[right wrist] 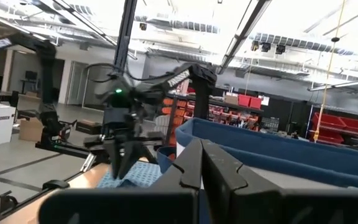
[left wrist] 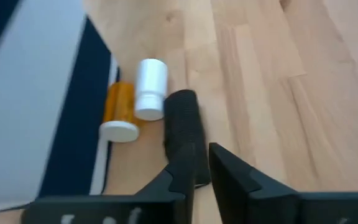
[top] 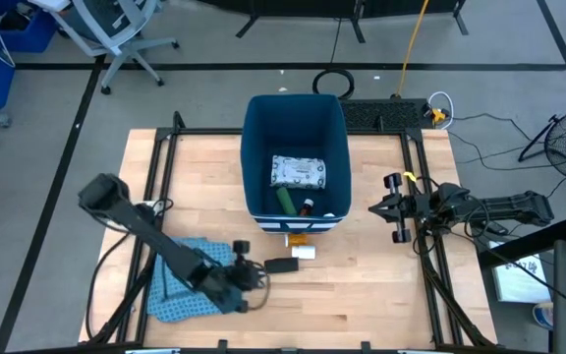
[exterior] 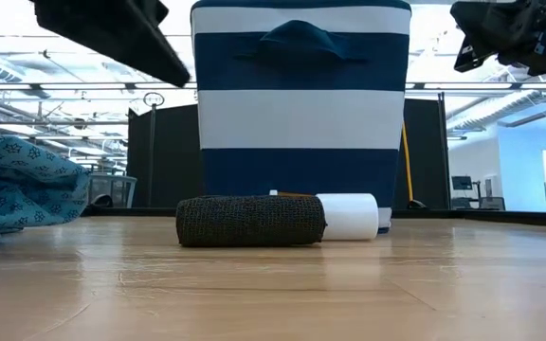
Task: Pick & place medical supplies in basket/bin
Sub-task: Put the black bandage into the blue bin
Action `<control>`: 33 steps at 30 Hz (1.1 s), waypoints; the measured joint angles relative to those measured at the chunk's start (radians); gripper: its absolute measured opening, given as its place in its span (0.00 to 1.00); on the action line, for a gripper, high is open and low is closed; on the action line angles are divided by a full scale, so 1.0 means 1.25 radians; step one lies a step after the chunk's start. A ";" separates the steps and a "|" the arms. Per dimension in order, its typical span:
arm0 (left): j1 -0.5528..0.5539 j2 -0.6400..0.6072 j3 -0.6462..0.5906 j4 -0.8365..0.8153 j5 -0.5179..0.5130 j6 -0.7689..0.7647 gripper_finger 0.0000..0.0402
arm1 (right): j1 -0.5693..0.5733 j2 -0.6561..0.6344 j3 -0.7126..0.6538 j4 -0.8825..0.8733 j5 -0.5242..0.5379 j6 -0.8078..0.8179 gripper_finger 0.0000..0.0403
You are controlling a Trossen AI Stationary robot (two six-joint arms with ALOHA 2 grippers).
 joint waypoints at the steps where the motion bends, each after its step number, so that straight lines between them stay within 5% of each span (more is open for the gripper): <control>1: 0.000 0.025 0.029 -0.017 0.002 -0.003 0.16 | 0.000 0.000 0.000 0.001 0.000 0.000 0.00; 7: 0.016 0.118 0.151 -0.099 0.064 0.002 0.40 | 0.000 0.000 -0.001 0.004 0.000 -0.002 0.00; 16: 0.072 0.184 0.160 -0.108 0.112 0.009 0.70 | 0.000 0.000 -0.001 0.004 0.000 -0.042 0.00; 25: 0.131 0.230 0.160 -0.113 0.144 0.018 0.79 | 0.000 0.000 -0.001 -0.012 0.000 -0.036 0.00; 33: 0.182 0.273 0.161 -0.091 0.250 0.023 0.76 | 0.000 0.000 -0.001 -0.014 0.000 -0.019 0.00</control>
